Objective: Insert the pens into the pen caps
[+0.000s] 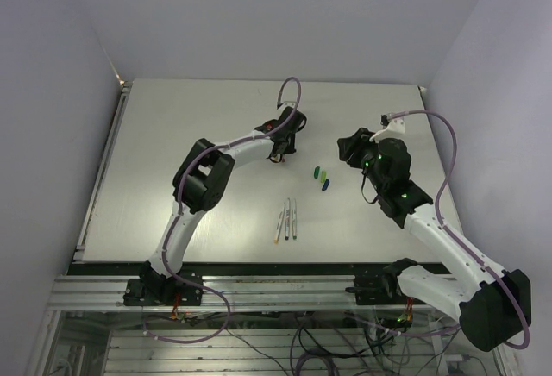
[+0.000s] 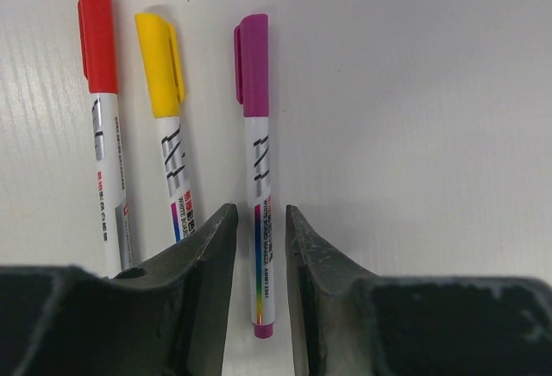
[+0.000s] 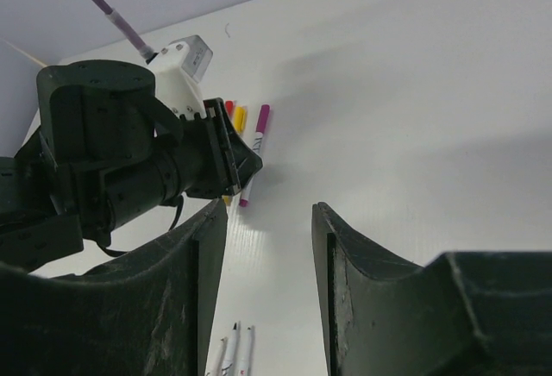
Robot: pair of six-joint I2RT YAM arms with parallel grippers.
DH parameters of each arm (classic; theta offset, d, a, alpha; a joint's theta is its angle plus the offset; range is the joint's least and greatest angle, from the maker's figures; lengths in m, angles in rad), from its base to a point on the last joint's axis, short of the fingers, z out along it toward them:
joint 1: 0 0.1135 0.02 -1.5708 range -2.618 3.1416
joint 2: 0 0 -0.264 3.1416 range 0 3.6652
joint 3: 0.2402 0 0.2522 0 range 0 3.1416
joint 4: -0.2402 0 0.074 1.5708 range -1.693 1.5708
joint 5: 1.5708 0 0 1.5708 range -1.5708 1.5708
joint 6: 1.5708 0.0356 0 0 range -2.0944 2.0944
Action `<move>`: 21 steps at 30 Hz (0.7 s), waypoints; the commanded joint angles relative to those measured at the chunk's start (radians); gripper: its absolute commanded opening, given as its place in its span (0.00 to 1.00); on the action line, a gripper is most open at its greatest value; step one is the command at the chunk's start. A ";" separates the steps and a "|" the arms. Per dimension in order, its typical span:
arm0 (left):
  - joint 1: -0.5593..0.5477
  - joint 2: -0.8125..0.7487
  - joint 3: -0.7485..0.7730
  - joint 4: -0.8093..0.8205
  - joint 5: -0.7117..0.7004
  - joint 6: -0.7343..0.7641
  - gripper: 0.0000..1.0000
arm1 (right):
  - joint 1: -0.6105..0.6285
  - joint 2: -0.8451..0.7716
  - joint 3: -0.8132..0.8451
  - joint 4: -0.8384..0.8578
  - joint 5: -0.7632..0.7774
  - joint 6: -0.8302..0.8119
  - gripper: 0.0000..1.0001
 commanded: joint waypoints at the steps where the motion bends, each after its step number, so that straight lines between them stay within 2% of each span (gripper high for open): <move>1: 0.005 -0.046 -0.001 0.029 -0.001 -0.005 0.39 | -0.003 -0.013 -0.007 0.005 -0.003 0.008 0.43; 12: 0.002 -0.198 -0.047 0.080 0.040 0.008 0.39 | -0.003 -0.035 -0.030 0.020 0.019 0.021 0.42; 16: -0.015 -0.281 -0.142 0.103 0.044 0.011 0.40 | -0.003 -0.032 -0.036 0.008 0.035 0.028 0.42; 21: -0.088 -0.404 -0.301 0.103 -0.012 0.079 0.40 | -0.003 0.002 -0.032 -0.025 0.072 0.051 0.42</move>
